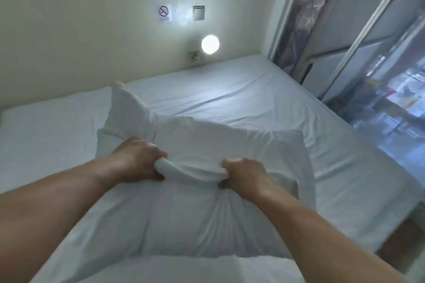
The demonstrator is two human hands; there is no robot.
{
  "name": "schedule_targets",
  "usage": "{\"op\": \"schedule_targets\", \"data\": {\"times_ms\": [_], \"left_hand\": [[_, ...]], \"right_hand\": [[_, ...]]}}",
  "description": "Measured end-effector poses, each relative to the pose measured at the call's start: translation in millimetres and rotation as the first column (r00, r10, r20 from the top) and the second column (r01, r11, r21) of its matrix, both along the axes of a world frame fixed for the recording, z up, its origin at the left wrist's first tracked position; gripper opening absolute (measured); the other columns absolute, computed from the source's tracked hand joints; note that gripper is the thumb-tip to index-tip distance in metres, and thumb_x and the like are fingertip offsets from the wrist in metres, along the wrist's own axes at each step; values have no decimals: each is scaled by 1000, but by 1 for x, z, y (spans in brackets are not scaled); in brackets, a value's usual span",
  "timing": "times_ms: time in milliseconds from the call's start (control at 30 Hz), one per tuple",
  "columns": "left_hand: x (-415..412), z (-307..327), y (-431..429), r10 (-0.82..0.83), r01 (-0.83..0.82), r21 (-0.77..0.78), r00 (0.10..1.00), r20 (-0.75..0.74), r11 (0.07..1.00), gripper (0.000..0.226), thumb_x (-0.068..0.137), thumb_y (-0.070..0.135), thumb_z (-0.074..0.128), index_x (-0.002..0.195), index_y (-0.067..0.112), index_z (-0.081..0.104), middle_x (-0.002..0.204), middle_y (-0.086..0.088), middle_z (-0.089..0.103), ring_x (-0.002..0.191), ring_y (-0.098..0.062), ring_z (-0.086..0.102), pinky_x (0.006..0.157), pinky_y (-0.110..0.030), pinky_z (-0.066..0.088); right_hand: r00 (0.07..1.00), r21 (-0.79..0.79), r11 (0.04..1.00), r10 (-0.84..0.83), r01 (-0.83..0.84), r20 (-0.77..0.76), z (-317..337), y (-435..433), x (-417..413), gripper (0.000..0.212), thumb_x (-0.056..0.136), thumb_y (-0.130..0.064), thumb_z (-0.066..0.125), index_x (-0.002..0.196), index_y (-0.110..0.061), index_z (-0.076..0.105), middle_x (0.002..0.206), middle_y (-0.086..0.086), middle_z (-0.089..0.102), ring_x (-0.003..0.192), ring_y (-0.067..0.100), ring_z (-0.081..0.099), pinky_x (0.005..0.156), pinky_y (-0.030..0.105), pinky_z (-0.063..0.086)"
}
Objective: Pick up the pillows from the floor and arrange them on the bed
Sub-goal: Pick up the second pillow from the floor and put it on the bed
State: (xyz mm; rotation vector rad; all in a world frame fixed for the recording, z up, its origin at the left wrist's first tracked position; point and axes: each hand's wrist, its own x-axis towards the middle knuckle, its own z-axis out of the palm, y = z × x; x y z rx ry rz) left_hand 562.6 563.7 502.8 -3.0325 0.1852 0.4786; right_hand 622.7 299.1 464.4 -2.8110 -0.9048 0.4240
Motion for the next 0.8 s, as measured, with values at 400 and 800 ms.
{"op": "schedule_targets", "data": {"times_ms": [400,800], "left_hand": [[-77,28,195,615,-641,195,767,183,742,50,88,30,52,136,26,37,134,-2,47,123,-26,40,104,-47,26],[-45,-28,257,730,-707,-200,678,79,678,58,86,43,55,137,22,39,139,-7,45,124,-29,43,105,-44,32]], "right_hand": [[948,-72,948,314,-310,56,15,198,34,25,84,-54,60,80,-32,48,98,-3,63,83,20,58,66,32,32],[931,-85,931,360,-354,60,3,343,107,30,87,-55,55,100,-27,58,112,-2,60,105,22,57,82,34,41]]}}
